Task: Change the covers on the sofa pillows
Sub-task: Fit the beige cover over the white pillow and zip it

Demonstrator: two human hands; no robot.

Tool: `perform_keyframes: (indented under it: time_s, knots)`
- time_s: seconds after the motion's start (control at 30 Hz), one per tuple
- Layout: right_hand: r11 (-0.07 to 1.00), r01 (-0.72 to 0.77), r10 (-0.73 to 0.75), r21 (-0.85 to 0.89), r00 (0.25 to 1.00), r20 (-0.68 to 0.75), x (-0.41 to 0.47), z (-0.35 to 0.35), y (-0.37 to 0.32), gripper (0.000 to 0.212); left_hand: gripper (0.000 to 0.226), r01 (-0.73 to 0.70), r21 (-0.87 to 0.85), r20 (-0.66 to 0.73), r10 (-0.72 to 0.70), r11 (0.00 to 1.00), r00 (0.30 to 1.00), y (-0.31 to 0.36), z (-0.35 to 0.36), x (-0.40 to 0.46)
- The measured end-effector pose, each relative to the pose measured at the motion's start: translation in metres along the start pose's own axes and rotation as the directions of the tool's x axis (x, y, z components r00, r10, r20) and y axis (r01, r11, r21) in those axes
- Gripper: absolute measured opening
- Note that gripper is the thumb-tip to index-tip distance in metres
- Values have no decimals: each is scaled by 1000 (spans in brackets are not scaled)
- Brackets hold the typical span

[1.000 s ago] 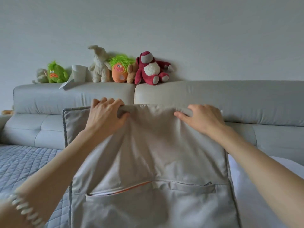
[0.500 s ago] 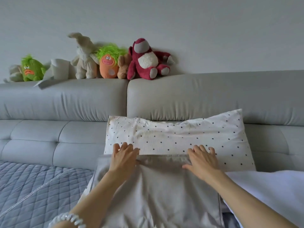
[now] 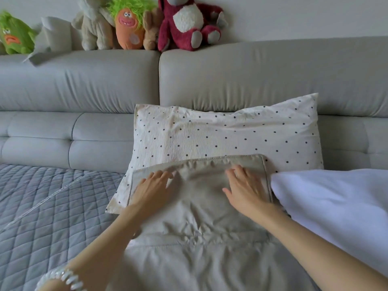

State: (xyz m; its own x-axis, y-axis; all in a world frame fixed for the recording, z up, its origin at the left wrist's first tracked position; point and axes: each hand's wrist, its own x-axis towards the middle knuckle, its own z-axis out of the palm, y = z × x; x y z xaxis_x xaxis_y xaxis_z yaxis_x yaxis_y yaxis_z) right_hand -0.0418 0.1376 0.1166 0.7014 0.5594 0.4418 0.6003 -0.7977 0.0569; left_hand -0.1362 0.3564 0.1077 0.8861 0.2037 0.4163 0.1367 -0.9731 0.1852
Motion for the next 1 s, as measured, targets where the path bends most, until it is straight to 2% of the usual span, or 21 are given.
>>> perform_keyframes:
  time_s: [0.07,0.17,0.23,0.3,0.33,0.4,0.47,0.5,0.57,0.6,0.63,0.7,0.73,0.77,0.83,0.9,1.0]
  knots:
    - [983,85,-116,160,975,191,-38,-9,-8,37,25,-16,-78,77,22,997,997,7,-2,-32]
    - [951,77,-192,298,905,378,-106,-21,-20,35,14,-54,-165,142,78,985,987,19,-8,-90]
    - [944,99,-245,316,851,465,-147,-31,-20,56,12,-72,-156,143,95,985,985,26,-19,-128]
    - [939,154,-305,307,788,535,-180,-41,-15,96,23,-63,-156,148,86,986,985,27,-30,-162]
    - [938,172,-321,301,760,566,-192,-47,-13,108,33,-49,-177,181,81,983,980,26,-35,-176]
    - [944,176,-313,279,739,596,-206,-52,-9,117,55,-14,-195,347,82,981,934,26,-40,-199]
    - [944,172,-317,281,703,637,-212,-57,-9,121,75,-20,-130,505,84,991,859,30,-39,-221]
    - [946,189,-318,263,695,645,-215,-57,-8,119,84,-43,-92,546,87,995,833,32,-37,-230]
    - [949,223,-315,223,703,637,-223,-53,-5,95,93,-95,-19,546,90,995,833,33,-29,-242]
    - [947,242,-322,213,708,629,-226,-56,-5,78,79,-102,-9,512,93,995,854,35,-27,-244]
    - [943,264,-332,203,719,610,-230,-52,-3,64,56,-90,-31,458,94,995,884,38,-29,-244]
    - [923,346,-384,168,802,457,-231,-54,-1,31,14,-27,-71,362,50,997,931,47,-40,-238]
    - [924,353,-383,149,835,394,-230,-60,-1,13,9,10,-77,362,18,997,932,52,-47,-234]
    - [927,354,-374,121,860,347,-228,-65,0,6,9,43,-94,393,-3,995,919,55,-54,-231]
    - [944,292,-329,152,853,405,-227,-82,-2,5,12,80,-136,508,0,988,862,59,-69,-228]
    - [951,219,-304,219,787,536,-230,-97,-2,16,12,109,-152,629,11,982,777,63,-84,-231]
    - [927,240,-374,289,663,649,-244,-115,-6,16,19,137,-183,742,45,973,669,69,-97,-245]
